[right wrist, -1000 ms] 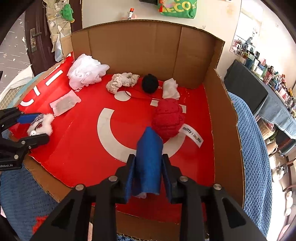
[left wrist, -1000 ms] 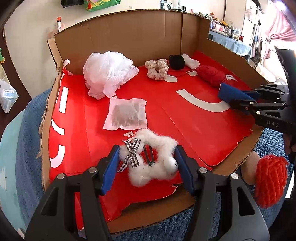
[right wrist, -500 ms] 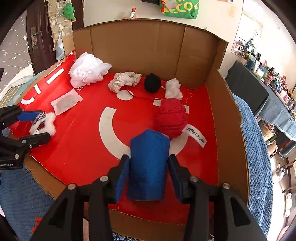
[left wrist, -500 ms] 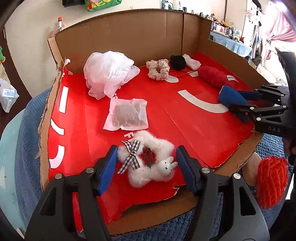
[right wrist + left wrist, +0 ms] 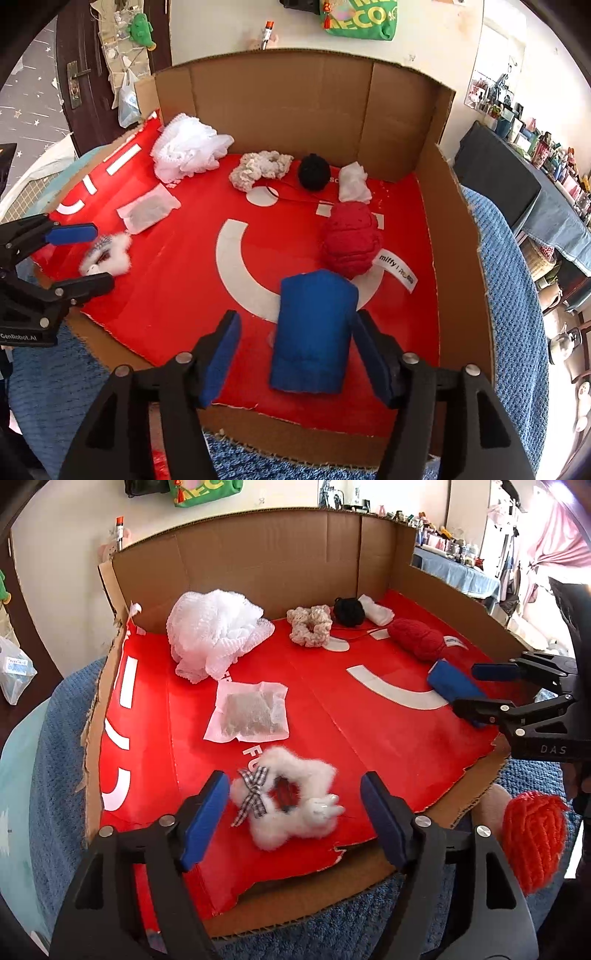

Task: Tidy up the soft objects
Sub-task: 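Open both tools to release the bunny and foam block, then lift out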

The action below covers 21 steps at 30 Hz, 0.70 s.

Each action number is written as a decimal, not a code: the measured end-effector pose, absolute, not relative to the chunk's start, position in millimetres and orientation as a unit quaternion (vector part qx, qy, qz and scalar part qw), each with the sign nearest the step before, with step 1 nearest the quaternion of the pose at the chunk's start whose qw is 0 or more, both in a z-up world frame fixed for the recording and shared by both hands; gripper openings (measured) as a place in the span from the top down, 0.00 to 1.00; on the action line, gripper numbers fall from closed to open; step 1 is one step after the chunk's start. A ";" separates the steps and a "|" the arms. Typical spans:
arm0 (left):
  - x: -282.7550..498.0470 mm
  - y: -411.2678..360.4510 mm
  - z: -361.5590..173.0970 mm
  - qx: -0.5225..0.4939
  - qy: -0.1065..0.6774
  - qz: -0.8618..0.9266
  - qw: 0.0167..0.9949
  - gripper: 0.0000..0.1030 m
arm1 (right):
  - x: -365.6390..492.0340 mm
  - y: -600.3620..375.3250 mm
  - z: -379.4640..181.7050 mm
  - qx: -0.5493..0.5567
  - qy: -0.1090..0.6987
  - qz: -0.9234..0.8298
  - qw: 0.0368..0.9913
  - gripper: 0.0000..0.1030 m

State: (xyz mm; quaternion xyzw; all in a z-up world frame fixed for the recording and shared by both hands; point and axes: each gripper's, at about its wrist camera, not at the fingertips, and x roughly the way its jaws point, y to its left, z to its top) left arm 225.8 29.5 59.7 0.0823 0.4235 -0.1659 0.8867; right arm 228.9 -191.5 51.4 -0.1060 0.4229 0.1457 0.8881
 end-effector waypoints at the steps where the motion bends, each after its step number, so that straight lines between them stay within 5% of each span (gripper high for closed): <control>1: 224.1 29.1 61.1 0.082 0.422 -0.166 0.888 0.29 | 227.5 -191.3 53.2 -0.106 0.421 0.146 0.889 0.35; 13: 188.3 28.6 96.4 0.058 0.368 -0.169 0.912 0.23 | 197.4 -196.1 85.1 -0.083 0.381 0.148 0.909 0.22; 21: 151.1 30.0 122.9 0.028 0.312 -0.162 0.936 0.13 | 161.9 -206.3 112.2 -0.056 0.335 0.152 0.928 0.05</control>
